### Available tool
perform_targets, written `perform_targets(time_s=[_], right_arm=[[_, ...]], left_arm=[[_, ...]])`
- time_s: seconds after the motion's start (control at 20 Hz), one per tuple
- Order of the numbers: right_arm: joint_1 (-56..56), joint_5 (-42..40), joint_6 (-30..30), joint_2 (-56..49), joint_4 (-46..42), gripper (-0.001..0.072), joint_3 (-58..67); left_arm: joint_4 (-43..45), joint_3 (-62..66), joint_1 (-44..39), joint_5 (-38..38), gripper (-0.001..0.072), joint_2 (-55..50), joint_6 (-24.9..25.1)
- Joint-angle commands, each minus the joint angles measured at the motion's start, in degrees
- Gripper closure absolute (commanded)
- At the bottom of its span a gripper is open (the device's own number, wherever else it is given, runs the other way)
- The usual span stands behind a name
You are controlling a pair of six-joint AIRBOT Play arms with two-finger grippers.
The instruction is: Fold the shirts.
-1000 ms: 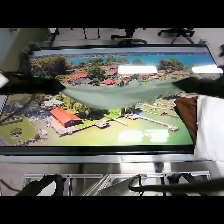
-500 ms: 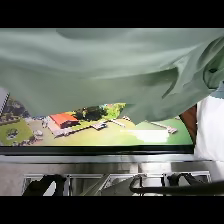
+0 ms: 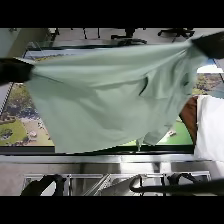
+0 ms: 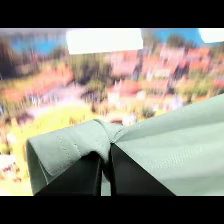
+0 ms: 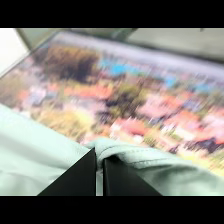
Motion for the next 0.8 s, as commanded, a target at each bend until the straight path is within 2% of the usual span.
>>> perform_targets(time_s=[0.0, 0.15, 0.3, 0.35, 0.4, 0.45, 0.6, 0.7, 0.75], right_arm=[[5.8, -6.1, -5.8, -12.7, 2.8, 0.0693, -10.7], [9.4, -15.9, -7.5, -25.6, 2.8, 0.0693, -12.7], [11.3, -26.3, -7.9, -35.1, 3.6, 0.0688, -12.5], [11.5, -28.3, -8.6, -36.9, 4.2, 0.0597, -12.5], [11.4, -28.4, -8.7, -37.8, 4.5, 0.0426, -12.5], [11.0, -27.0, -8.7, -37.6, 4.0, 0.04, -12.4], [6.9, -16.5, -7.4, -32.7, 3.9, 0.0399, -12.4], [3.2, -10.2, -1.7, -27.6, 0.3, 0.0397, -12.5], [1.7, -7.4, 1.4, -25.2, -3.6, 0.0396, -12.9]], left_arm=[[0.0, -8.8, -0.4, 5.7, 0.0692, -13.6, 3.4], [0.1, -10.3, 1.0, 13.2, 0.0691, -27.4, 3.4], [-0.4, -4.8, 3.5, 14.6, 0.068, -39.2, 3.2], [-0.5, -2.0, 4.2, 13.7, 0.0472, -42.2, 2.3], [-0.4, 0.7, 4.9, 11.6, 0.0074, -44.2, 1.5], [-0.3, 4.1, 5.9, 7.7, 0.0023, -45.7, 1.2], [-0.3, 13.0, 9.2, -5.9, 0.0024, -47.1, 1.2], [-0.4, 15.4, 11.3, -14.6, 0.0025, -46.1, 1.2], [-0.4, 15.0, 11.9, -17.9, 0.0058, -45.0, 1.2]])
